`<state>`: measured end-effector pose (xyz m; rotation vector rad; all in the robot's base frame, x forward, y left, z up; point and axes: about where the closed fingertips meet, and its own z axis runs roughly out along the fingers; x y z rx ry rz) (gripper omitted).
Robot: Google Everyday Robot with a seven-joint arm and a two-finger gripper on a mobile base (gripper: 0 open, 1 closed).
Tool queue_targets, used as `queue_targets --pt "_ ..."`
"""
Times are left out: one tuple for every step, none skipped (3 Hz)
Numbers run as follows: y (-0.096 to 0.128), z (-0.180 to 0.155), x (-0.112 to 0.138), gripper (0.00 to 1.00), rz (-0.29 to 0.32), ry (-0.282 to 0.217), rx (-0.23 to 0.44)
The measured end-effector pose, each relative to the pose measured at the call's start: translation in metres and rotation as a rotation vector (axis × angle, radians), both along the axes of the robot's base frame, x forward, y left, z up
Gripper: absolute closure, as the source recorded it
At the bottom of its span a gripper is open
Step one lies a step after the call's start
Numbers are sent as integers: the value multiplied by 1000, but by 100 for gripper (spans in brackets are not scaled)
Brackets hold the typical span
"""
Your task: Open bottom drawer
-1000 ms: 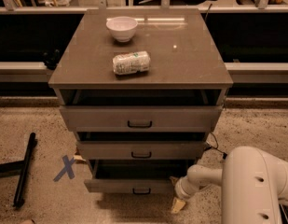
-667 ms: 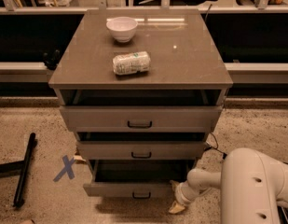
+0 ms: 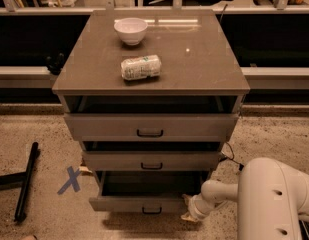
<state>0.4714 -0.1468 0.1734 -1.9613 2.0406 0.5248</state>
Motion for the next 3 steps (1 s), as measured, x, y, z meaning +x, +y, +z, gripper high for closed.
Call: queue_targets --pt "0 3 0 0 0 0 0" --pt "1 3 0 0 2 0 1" --pt "6 2 2 0 24 14 -11"
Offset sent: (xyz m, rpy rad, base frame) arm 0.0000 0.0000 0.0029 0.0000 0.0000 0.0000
